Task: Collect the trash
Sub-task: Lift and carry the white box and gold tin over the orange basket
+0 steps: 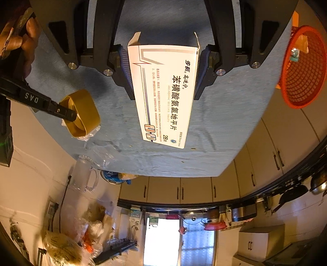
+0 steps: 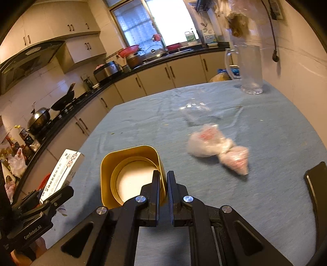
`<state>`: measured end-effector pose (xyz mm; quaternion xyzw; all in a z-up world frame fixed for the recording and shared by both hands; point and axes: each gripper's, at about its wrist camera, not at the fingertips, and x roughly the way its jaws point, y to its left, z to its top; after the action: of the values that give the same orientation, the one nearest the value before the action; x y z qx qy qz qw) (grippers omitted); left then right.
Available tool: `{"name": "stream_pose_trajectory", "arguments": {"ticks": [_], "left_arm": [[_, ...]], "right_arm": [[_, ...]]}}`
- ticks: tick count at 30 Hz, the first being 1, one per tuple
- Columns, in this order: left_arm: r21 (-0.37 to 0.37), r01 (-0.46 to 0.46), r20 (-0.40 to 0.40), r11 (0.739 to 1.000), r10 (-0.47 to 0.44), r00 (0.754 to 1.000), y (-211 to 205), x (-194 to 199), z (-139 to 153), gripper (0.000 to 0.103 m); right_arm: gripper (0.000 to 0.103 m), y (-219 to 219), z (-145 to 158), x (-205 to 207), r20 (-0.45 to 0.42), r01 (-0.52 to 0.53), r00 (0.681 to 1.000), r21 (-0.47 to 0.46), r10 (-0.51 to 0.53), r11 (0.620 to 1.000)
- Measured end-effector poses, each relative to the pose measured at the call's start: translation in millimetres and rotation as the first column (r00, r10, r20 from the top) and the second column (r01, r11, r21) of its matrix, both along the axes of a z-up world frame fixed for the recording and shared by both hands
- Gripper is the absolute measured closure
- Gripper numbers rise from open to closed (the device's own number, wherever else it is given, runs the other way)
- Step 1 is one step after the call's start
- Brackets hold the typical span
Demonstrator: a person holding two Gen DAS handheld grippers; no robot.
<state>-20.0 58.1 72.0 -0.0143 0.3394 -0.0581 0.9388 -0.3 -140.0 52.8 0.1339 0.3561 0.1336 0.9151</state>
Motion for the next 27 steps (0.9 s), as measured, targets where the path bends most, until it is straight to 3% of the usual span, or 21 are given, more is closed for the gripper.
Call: {"name": "stream_pose_trajectory", "arguments": {"ticks": [14,27], "left_arm": [[-0.058,-0.128,0.038,0.990,0.130,0.991,83,-35,12,0.050],[-0.131,-0.306,0.041,0.943,0.313,0.949,191,-65,11,0.050]], "right_arm": [[0.095,98,6,-7,-0.019,-0.161,0.987,-0.026,0.160,0.987],[0.095,183,17,-2,-0.027,-0.291,0.957,-0.028,0.290,0.956]]}}
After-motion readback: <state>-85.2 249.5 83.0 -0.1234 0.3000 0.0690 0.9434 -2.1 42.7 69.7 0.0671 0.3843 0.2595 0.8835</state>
